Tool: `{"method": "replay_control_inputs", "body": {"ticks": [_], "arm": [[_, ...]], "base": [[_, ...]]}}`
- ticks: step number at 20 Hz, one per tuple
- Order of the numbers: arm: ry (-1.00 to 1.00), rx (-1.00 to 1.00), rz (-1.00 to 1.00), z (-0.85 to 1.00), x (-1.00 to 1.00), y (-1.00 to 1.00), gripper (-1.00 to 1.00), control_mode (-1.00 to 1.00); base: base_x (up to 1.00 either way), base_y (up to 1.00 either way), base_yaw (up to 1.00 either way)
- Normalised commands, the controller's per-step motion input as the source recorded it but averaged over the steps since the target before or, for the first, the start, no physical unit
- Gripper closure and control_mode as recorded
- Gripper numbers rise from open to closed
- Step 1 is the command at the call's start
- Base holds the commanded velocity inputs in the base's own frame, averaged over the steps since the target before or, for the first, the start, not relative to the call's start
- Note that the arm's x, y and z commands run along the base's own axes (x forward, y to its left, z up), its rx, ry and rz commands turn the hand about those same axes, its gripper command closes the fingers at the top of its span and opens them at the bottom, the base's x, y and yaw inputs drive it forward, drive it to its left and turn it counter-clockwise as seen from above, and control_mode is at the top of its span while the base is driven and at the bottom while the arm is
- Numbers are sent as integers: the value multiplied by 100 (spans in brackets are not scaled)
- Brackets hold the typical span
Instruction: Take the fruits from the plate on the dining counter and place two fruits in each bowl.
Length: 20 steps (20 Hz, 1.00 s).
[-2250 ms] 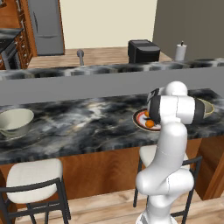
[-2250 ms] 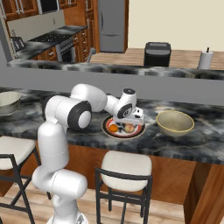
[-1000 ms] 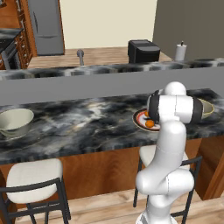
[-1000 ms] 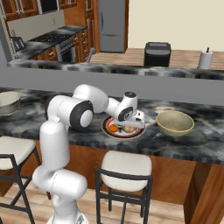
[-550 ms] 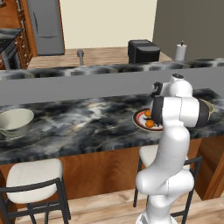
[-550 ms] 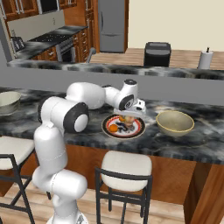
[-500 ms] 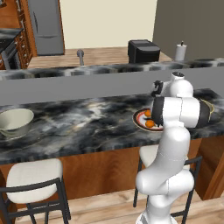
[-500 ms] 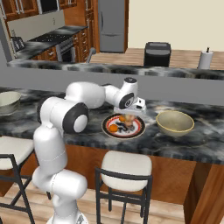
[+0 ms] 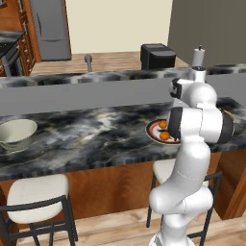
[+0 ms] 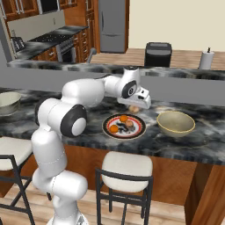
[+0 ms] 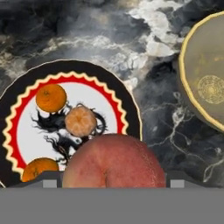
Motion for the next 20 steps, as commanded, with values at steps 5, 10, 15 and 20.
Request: {"method": "replay_control_inputs", "body": {"ticks": [5,10,15,20], "arm": [[0,-1,-27,23,-14,-57,100,-100],[-11,0,-15,-1,-4,-57,100,-100],[-10,1,-2,-10,-10,-86,100,-100],[-7,1,0,-17,-14,-78,100,-100]], "base": [[0,0,0],[0,0,0],[0,0,0],[0,0,0]]}}
